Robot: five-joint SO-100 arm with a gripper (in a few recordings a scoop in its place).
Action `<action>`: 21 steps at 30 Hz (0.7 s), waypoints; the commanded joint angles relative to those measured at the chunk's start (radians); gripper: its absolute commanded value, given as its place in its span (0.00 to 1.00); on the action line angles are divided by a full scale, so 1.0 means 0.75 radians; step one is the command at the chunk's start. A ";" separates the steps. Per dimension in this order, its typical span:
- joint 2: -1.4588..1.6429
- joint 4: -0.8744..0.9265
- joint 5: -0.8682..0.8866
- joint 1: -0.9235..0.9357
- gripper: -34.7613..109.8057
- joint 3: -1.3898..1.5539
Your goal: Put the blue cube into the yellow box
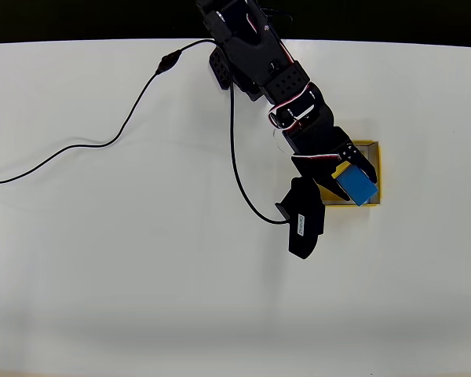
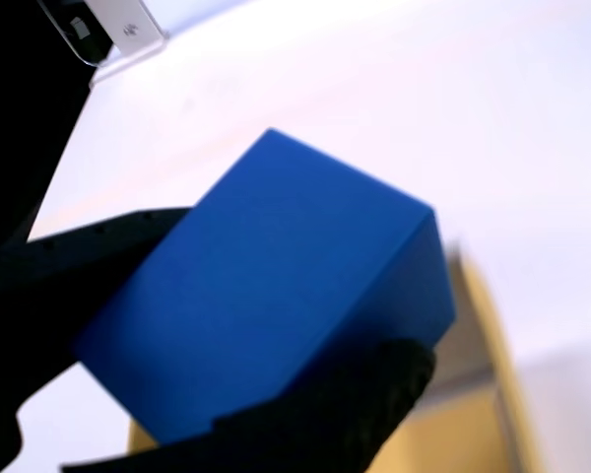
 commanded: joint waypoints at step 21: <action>-0.108 0.049 -0.074 -0.031 0.36 -0.008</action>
